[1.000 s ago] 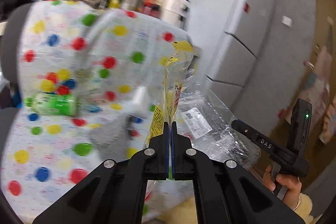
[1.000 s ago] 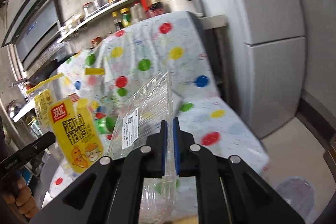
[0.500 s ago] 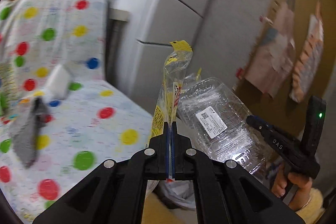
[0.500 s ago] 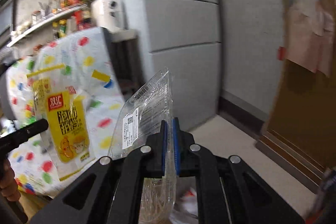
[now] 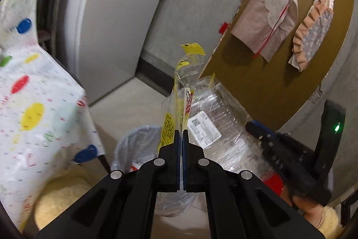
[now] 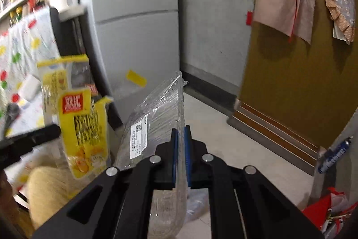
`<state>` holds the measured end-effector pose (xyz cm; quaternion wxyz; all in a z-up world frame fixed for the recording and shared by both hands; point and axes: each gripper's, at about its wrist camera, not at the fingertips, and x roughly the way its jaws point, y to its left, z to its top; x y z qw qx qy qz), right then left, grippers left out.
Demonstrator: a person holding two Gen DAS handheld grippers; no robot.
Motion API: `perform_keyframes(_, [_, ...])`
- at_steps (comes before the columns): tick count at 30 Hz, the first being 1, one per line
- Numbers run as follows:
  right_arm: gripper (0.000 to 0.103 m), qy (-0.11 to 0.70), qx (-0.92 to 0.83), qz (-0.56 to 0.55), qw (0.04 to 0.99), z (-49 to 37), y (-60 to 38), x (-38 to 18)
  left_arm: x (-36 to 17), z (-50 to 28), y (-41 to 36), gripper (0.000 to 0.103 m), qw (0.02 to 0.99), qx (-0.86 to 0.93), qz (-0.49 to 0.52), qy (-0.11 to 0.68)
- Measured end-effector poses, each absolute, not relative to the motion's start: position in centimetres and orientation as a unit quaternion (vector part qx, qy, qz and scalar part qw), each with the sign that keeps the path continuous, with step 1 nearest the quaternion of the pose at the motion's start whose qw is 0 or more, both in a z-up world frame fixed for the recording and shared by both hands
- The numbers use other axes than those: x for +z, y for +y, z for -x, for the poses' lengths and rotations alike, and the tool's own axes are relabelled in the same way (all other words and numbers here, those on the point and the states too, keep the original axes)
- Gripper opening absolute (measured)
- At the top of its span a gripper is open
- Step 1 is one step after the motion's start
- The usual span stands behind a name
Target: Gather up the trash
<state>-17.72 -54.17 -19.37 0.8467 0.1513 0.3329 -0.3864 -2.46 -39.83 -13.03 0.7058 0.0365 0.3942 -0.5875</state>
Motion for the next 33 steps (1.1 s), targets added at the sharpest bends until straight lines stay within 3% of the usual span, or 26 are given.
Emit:
perform_keyframes(5, [0.007,0.399,-0.386,-0.153,0.817,16.4,-55.2,-23.5,-15.5,2.1,-42.2,0.002,0.694,-0.584,-0.055,0.418])
perform_keyframes(8, [0.009,0.406,-0.372,-0.162,0.819,15.7,-55.7,-24.6,-16.4,1.7,-43.1,0.008,0.694,-0.576,-0.063,0.427])
perform_keyframes(10, [0.011,0.409,-0.372,-0.155,0.819,15.0,-56.0,-24.8,-16.9,1.4,-43.5,0.040,0.691,-0.574,-0.066,0.433])
perform_keyframes(11, [0.015,0.410,-0.374,-0.153,0.818,14.7,-56.1,-24.9,-17.0,1.3,-43.5,0.046,0.694,-0.571,-0.065,0.433])
perform_keyframes(14, [0.028,0.401,-0.369,-0.164,0.822,14.6,-56.2,-24.5,-17.2,0.5,-43.1,0.047,0.699,-0.562,-0.057,0.438])
perform_keyframes(18, [0.029,0.378,-0.369,-0.165,0.833,15.1,-55.8,-22.4,-16.0,-0.5,-41.5,0.047,0.716,-0.546,-0.053,0.431])
perform_keyframes(21, [0.034,0.342,-0.377,-0.162,0.845,15.7,-55.4,-19.5,-14.7,-1.0,-39.2,0.059,0.745,-0.525,-0.065,0.407])
perform_keyframes(23, [0.042,0.320,-0.380,-0.158,0.853,15.9,-55.0,-17.4,-13.8,-1.3,-37.2,0.060,0.767,-0.505,-0.075,0.390])
perform_keyframes(27, [0.049,0.279,-0.362,-0.151,0.877,15.7,-53.2,-14.0,-12.3,-1.7,-33.1,0.070,0.800,-0.464,-0.085,0.371])
perform_keyframes(33, [0.058,0.245,-0.298,-0.154,0.910,13.6,-49.2,-11.8,-10.6,-1.8,-26.9,0.075,0.838,-0.404,-0.092,0.354])
